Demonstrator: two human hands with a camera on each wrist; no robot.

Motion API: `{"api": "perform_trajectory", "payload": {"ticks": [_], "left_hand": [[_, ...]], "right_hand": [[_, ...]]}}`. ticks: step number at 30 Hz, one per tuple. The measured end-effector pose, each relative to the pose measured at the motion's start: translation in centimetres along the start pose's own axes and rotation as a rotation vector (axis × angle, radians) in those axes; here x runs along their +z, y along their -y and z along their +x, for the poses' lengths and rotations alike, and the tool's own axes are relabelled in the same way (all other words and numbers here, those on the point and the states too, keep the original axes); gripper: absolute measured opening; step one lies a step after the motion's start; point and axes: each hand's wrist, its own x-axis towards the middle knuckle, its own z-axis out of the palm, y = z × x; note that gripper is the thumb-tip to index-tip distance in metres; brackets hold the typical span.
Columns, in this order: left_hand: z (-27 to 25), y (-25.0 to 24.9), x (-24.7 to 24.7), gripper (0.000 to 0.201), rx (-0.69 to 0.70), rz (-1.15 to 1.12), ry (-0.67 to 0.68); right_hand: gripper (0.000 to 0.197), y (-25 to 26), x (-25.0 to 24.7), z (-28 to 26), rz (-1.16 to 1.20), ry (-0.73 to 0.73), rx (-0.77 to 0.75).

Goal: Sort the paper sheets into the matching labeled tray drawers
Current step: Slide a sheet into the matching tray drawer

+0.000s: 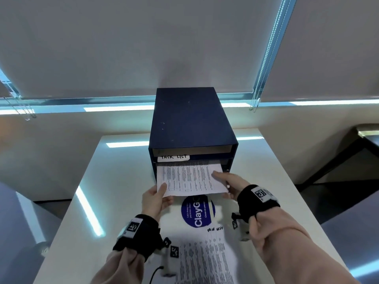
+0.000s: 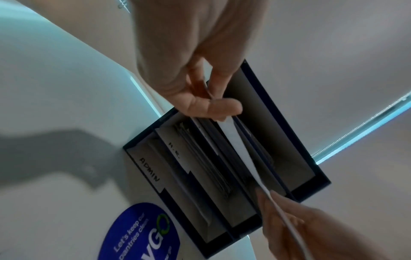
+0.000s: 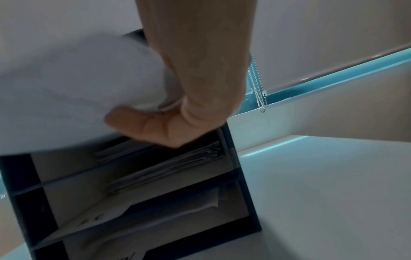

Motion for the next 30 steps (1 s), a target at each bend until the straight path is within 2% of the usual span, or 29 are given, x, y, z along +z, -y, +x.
{"api": "perform_trajectory", "payload": {"ticks": [3,5,6,8,10,12,13,15,16,17,22,25,28,30], "left_hand": [[1.3,0.2,0.4,0.005,-0.067,-0.133,0.009],[2.6,-0.4,0.9,0.031,-0.077,-0.305,0.066],[3.1,-0.9,1.1,0.037,-0.063,-0.367,0.120],[3.4,-1.3,1.4,0.041,-0.027,-0.301,0.202],[2.5,0.0,1.1,0.031,0.002,0.050,0.211],[0.9,3.1,-0.2,0.015,0.123,0.559,0.212],[0.2,5.1,-1.2,0.019,0.187,0.852,0.241],[-0.7,9.3,-3.3,0.047,0.253,1.354,0.319],[-1.0,10.9,-4.1,0.059,0.270,1.491,0.325],[-1.3,12.0,-4.6,0.063,0.290,1.562,0.307],[-2.2,12.4,-5.4,0.022,0.452,1.462,0.187],[-3.1,11.8,-6.0,0.007,0.525,1.156,0.175],[-5.0,9.3,-5.6,0.009,0.465,0.766,0.211],[-6.6,6.9,-5.0,0.007,0.354,0.582,0.306]], "right_hand": [[0.022,-0.8,-0.6,0.5,0.076,0.079,0.144],[0.016,-0.2,0.0,1.4,0.276,0.042,0.097],[0.014,0.1,0.6,2.1,0.448,0.014,0.052],[0.020,1.1,1.9,2.9,0.696,0.022,-0.029],[0.035,1.9,3.1,3.0,0.764,0.046,-0.076],[0.031,2.1,3.8,2.3,0.692,0.088,-0.101],[0.025,1.9,3.9,1.9,0.629,0.122,-0.107],[0.017,0.7,3.4,1.1,0.501,0.136,-0.096],[0.021,0.0,3.0,0.8,0.465,0.127,-0.081],[0.023,-0.7,2.5,0.4,0.445,0.126,-0.072],[0.028,-3.9,-1.1,-2.6,0.434,0.092,-0.052],[0.027,-5.4,-3.0,-4.9,0.367,0.039,-0.092],[0.042,-8.2,-4.2,-6.7,0.005,-0.051,-0.121],[0.061,-10.4,-4.3,-7.6,-0.175,-0.019,-0.084]]}}
